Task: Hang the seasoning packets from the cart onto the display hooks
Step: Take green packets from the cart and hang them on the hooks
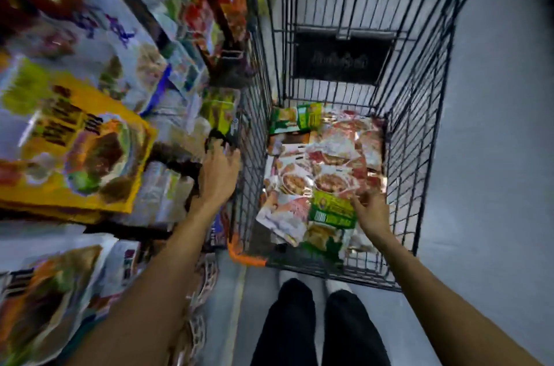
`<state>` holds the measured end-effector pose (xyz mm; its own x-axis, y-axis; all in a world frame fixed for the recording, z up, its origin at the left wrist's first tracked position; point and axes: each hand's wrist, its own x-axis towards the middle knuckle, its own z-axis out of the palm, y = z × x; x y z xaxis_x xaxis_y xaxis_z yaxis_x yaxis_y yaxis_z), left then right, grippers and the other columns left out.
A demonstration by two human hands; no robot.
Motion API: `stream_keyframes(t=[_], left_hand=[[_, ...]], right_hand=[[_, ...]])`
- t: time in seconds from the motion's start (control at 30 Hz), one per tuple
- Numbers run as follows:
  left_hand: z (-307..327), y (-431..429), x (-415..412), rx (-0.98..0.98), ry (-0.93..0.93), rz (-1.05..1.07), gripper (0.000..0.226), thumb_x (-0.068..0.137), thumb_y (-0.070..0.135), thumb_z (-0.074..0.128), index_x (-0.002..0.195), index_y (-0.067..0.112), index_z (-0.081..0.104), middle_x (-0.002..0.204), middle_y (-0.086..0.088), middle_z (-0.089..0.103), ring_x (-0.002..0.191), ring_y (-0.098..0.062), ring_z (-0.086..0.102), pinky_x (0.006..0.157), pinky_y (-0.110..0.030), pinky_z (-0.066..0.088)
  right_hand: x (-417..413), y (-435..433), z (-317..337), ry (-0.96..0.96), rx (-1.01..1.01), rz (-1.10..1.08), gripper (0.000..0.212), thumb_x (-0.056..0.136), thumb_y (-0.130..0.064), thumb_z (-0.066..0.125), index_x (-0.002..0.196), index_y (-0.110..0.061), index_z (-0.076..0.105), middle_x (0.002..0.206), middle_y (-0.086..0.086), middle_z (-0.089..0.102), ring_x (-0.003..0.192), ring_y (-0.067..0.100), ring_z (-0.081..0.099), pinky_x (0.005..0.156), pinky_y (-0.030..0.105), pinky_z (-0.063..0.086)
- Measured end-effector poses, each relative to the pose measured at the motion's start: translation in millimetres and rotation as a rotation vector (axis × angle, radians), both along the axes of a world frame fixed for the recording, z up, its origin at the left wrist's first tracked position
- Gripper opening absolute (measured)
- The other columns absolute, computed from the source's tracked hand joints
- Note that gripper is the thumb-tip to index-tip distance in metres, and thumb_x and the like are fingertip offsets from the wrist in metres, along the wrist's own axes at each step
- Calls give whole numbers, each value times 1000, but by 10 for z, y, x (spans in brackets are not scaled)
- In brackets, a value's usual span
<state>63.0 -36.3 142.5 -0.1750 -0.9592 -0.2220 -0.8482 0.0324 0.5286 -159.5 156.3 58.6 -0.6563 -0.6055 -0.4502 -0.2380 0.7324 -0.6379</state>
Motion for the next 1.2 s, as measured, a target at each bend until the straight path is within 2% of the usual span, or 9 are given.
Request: stream_keyframes(t=[0.13,0.27,0.43,0.53,0.67,0.8,0.93,1.13,1.2], left_hand=[[-528,-96,-42,88,-27,-16,54,100,32,44,141,0,30,127,-27,52,113,-43,53,87,-46,47],[-829,-102,-33,62,-15,-4,52,100,27,44,143,1,30,118,-25,59,101,-40,59,74,-38,45],[-900,-90,-51,24,57,39,48,100,28,43,141,4,37,113,-22,61,101,-39,59,83,-46,50],[-883,-68,-59,-21,53,50,47,100,27,45,140,2,38,117,-22,61,104,-38,59,80,-37,47],[-847,-47,-52,-48,101,34,30,99,23,47,121,2,51,97,-15,64,85,-29,60,69,-29,40],[-838,-44,-57,-45,106,41,25,99,20,47,114,2,54,86,-7,59,74,-20,55,64,-27,38],[-836,-16,-37,-54,117,23,25,99,18,46,114,0,55,78,-6,56,65,-20,52,58,-26,36],[-825,-12,-35,-56,136,15,26,101,18,42,116,1,55,81,-7,57,65,-20,52,55,-20,32],[-819,-19,-18,-43,128,3,26,101,18,41,112,-1,55,80,-9,57,66,-25,55,54,-21,32]], right_hand=[[95,40,-574,-54,161,-46,42,90,-14,66,125,2,50,111,19,65,103,36,61,84,42,49],[169,65,-901,-41,269,-131,50,85,-18,72,126,-5,47,123,14,58,115,30,54,95,40,47],[284,121,-1072,-22,438,-290,51,85,-24,73,125,0,51,131,20,48,119,37,49,100,51,44],[354,142,-1094,37,432,-342,45,82,-19,75,119,-3,54,132,20,40,117,38,48,103,47,42],[390,134,-1125,125,355,-331,27,80,-9,75,102,-5,59,119,16,50,105,36,54,89,37,47],[403,118,-1169,-91,235,-373,26,82,-2,70,96,-9,49,93,10,61,96,34,63,74,36,47],[340,177,-1248,-269,284,-398,35,80,-12,77,112,-1,67,109,18,71,90,27,66,72,36,54],[360,210,-1253,-492,269,-413,32,79,-4,74,109,5,65,120,21,65,107,33,63,80,35,50],[363,189,-1187,-509,228,-449,26,80,-4,74,103,6,66,115,23,66,102,34,65,73,33,52]])
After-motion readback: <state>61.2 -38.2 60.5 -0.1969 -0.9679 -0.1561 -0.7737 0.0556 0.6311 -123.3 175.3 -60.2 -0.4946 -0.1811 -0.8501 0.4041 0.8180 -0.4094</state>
